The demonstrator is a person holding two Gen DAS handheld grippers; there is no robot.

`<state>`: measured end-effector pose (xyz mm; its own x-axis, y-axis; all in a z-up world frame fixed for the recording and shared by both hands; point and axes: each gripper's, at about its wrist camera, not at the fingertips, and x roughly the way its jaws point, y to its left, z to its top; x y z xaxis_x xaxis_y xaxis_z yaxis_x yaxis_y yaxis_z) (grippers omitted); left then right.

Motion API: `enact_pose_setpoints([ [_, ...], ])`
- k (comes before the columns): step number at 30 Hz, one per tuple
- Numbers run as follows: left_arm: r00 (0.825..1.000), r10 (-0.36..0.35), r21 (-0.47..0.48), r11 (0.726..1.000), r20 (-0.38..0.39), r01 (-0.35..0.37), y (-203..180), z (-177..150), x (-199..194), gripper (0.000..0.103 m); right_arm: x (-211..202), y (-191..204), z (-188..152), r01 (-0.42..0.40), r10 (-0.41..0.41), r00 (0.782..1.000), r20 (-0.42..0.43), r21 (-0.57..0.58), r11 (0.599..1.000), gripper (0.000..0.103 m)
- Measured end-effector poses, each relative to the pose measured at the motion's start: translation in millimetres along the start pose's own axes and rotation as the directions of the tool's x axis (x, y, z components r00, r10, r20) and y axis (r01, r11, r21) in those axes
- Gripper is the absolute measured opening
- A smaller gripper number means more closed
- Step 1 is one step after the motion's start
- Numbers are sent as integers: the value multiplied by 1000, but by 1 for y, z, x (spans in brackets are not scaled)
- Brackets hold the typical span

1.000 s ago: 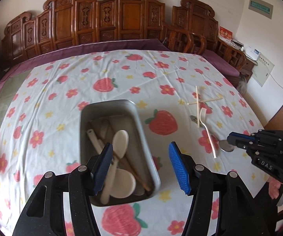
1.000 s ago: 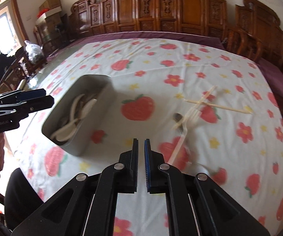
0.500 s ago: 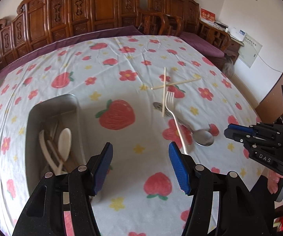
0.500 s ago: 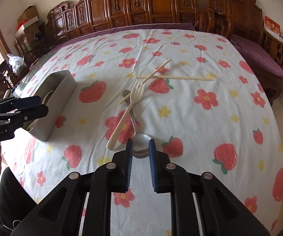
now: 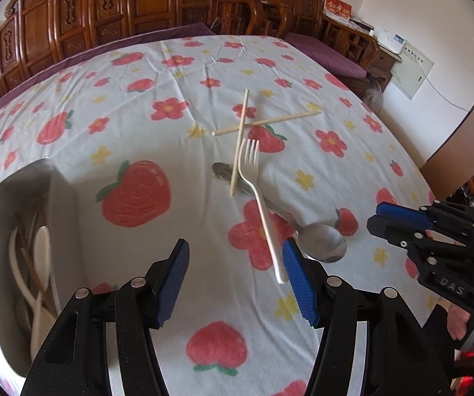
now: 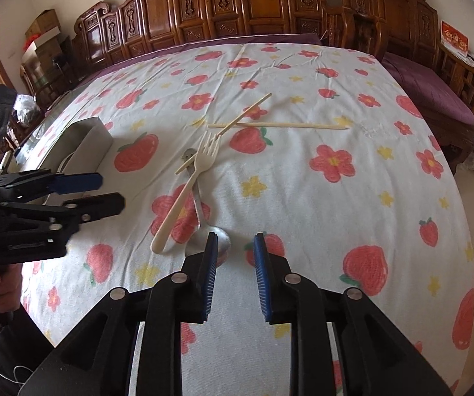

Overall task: Organize utensils
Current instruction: 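Grasp the white plastic fork handle with the left tool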

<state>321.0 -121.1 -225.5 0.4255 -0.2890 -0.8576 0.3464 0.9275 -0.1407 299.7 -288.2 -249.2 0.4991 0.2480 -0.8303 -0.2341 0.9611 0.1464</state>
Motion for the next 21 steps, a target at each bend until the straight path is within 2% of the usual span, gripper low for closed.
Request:
enact_pose_setpoints([
  [5,999,-19,9,1000,-43,19,-15,11,30,45,-3,-12,-3,-3,3,1000,5,26,1000,24],
  [10,996,-38,-8,999,-80,37,-21,19,51,32,-4,-13,-5,-8,8,1000,8,31,999,24],
  [17,993,35,31,999,-114,-32,-26,26,65,20,-6,-14,-7,-26,26,1000,16,38,999,25],
  [21,991,51,42,998,-121,-46,-29,29,69,20,-4,-13,-10,-24,24,1000,12,42,999,25],
])
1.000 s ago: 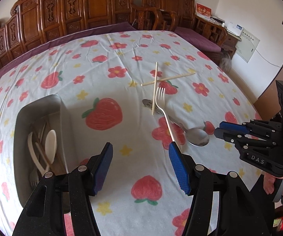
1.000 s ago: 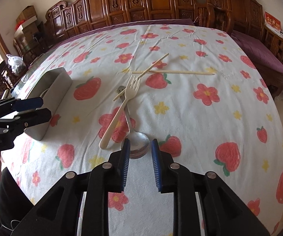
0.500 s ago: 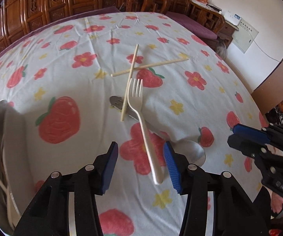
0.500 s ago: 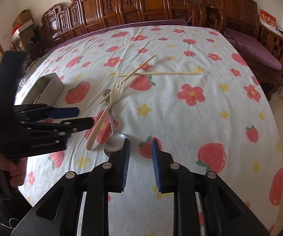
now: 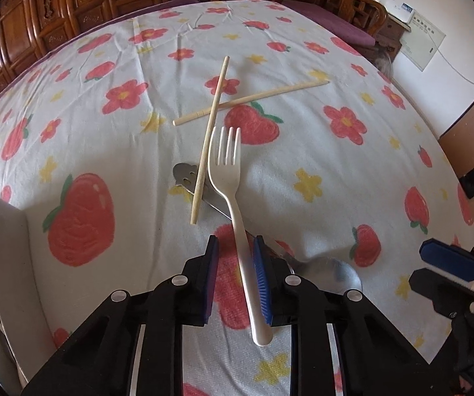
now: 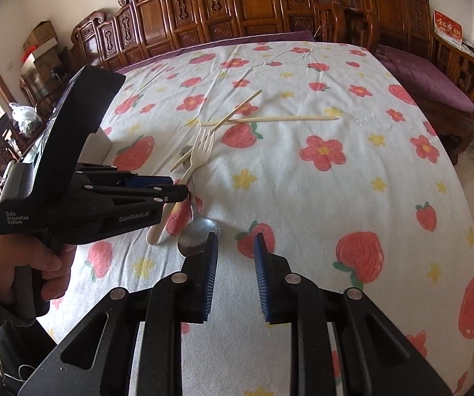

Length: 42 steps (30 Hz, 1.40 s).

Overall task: Organize utensils
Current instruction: 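Grasp the white plastic fork handle with the left tool, then grasp the metal smiley spoon handle with the right tool while the left tool holds the fork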

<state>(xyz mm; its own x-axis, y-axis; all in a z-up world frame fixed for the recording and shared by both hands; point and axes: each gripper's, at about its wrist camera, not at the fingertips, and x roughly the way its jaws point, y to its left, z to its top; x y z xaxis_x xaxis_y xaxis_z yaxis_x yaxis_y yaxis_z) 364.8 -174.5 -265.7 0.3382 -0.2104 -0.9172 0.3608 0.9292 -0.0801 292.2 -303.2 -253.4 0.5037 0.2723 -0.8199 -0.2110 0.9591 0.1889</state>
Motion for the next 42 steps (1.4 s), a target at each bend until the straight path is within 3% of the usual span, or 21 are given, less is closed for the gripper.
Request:
enact_pose_setpoints([
  [2,1000,11,3,1000,-1,-11,-1,2,0,20,0,0,-1,8,-8,1000,1,1,1000,25],
  [4,1000,27,10,1000,-8,-27,-2,2,1,8,2,-2,-2,8,-8,1000,-2,7,1000,25],
  [12,999,-32,-28,999,27,33,14,-6,-17,7,8,4,3,-2,2,1000,-10,1,1000,25],
  [30,990,-41,-89,995,134,53,60,-35,-77,7,81,50,46,-37,20,993,-112,-150,988,24],
  [37,985,-42,-87,995,165,57,65,-38,-93,7,97,62,51,15,-43,989,-141,-193,981,24],
  [42,983,-40,-83,995,181,56,67,-41,-102,7,97,62,51,72,-101,982,-158,-181,981,8],
])
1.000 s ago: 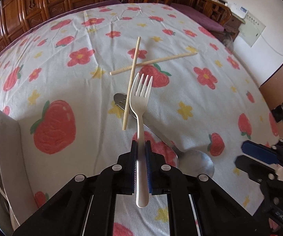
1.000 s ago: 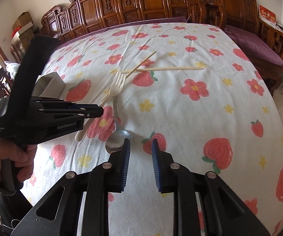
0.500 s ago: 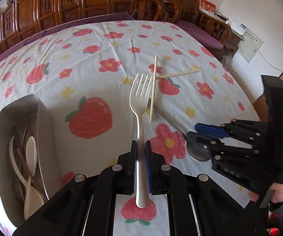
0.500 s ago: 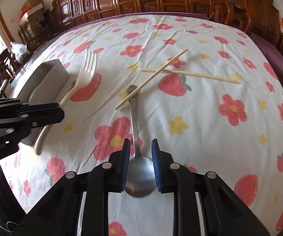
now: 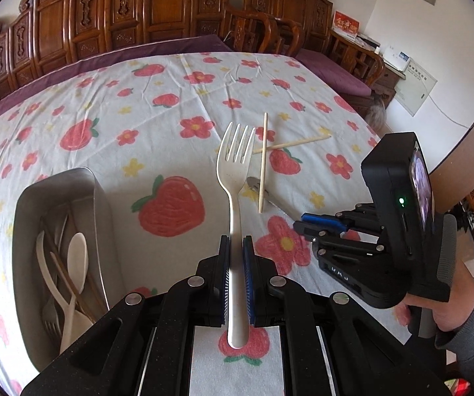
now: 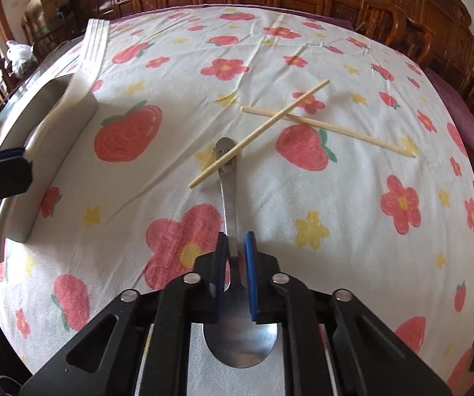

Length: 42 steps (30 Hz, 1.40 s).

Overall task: Organize utensils
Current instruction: 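Grasp the metal smiley spoon handle with the right tool while the left tool holds the fork, then lower the white fork into the tray and open the left tool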

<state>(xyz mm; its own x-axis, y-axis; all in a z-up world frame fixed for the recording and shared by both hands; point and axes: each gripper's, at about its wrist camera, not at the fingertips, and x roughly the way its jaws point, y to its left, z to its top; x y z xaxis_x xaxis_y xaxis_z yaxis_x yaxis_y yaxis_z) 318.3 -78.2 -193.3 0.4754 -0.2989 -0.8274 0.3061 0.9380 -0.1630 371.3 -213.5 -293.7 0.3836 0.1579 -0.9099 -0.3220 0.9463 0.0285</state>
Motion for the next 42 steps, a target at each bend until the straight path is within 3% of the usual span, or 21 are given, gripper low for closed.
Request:
enact_pose_setpoints([
  [10,999,4,-4,1000,35,-4,1,-5,-25,7,-9,-4,-20,25,-23,998,-60,28,999,7],
  [21,997,29,-15,999,74,-28,12,-9,-52,7,-48,-3,-30,16,-17,1000,2,49,999,7],
  [30,992,90,-51,995,86,-86,50,-15,-67,7,-76,37,-10,-26,28,997,66,-29,999,7],
  [42,988,146,-121,983,43,-140,109,-31,-65,7,-93,107,17,-108,123,987,107,-136,985,7],
])
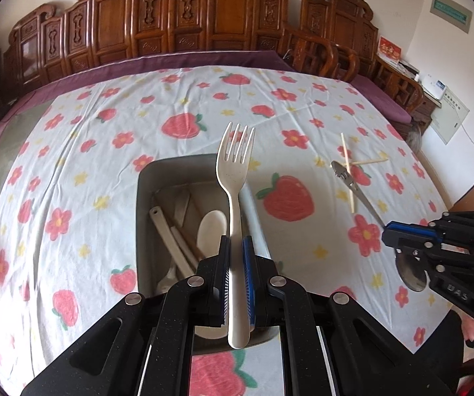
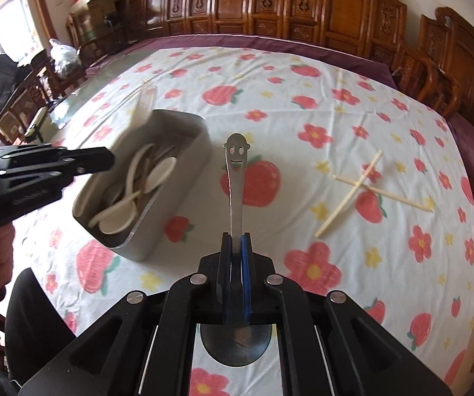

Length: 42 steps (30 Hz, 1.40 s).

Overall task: Organize utensils
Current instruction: 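Lower the white fork into the tray and open the left tool, then lower the metal smiley spoon into the tray and open the right tool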

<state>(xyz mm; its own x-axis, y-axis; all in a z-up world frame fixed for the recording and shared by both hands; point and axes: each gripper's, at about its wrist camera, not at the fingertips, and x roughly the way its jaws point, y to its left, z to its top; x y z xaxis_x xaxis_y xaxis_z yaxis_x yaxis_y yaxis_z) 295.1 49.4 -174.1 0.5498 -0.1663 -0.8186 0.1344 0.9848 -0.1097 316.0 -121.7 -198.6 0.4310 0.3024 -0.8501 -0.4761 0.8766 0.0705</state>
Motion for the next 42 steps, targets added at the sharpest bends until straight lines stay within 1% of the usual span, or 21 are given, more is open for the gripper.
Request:
enact_pose_setpoints([
  [6,1000,7,-33,999,-25,-8,18,-7,13,7,-1,31,13,-1,2,1000,17,-71,997,7],
  [11,999,10,-61,998,-33,-12,28,-9,20,8,2,48,23,-22,24,1000,17,-91,996,7],
  [18,999,16,-74,997,-33,-18,36,-7,25,8,5,60,29,-38,40,999,16,-103,994,7],
  [24,999,31,-97,995,-24,-33,46,-9,20,8,10,68,33,-58,59,998,15,-105,993,7],
  [29,999,47,-101,994,-1,-47,55,-13,6,9,15,76,35,-78,80,997,12,-110,991,7],
  [31,998,56,-101,993,10,-55,59,-14,-1,11,17,79,37,-87,89,996,11,-109,990,7],
  [33,998,65,-97,993,25,-63,63,-16,-8,18,20,82,38,-96,97,995,8,-106,990,7],
  [37,995,81,-105,992,54,-75,73,-20,-23,20,30,87,41,-129,129,992,-11,-80,988,7],
  [42,990,104,-109,990,93,-93,84,-26,-41,33,49,97,48,-166,165,986,-37,-36,985,7],
])
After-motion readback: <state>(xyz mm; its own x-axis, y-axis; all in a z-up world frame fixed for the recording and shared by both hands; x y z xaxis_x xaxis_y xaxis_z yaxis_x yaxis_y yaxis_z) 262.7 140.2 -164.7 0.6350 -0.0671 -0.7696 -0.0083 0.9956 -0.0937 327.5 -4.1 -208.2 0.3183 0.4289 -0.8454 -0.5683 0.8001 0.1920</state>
